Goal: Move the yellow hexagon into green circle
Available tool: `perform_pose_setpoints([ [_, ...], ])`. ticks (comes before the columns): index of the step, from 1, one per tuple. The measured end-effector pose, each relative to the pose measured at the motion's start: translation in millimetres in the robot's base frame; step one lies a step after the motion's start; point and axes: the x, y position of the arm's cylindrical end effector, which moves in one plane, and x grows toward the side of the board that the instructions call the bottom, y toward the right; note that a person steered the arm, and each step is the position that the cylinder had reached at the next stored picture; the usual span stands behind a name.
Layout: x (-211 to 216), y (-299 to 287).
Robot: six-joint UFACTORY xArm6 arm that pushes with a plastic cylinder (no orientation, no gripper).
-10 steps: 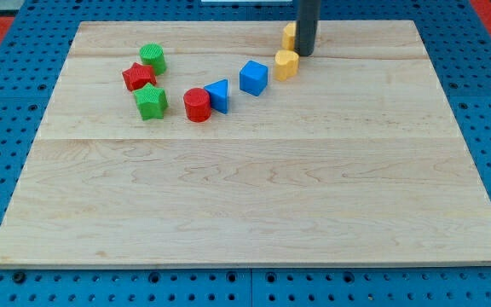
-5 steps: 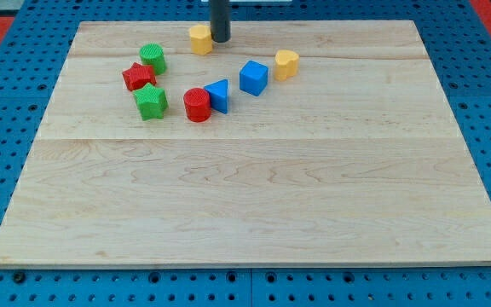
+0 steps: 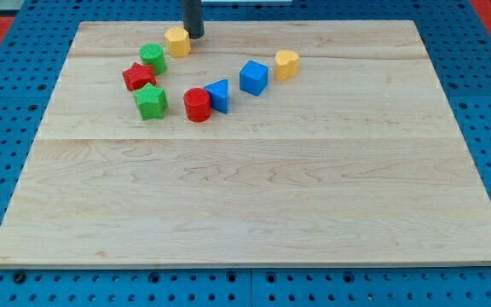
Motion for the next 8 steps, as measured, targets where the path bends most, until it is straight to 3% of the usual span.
perform_pose_setpoints([
  [2,10,-1],
  [3,-18,-3],
  [7,22,-32],
  [8,15,19],
])
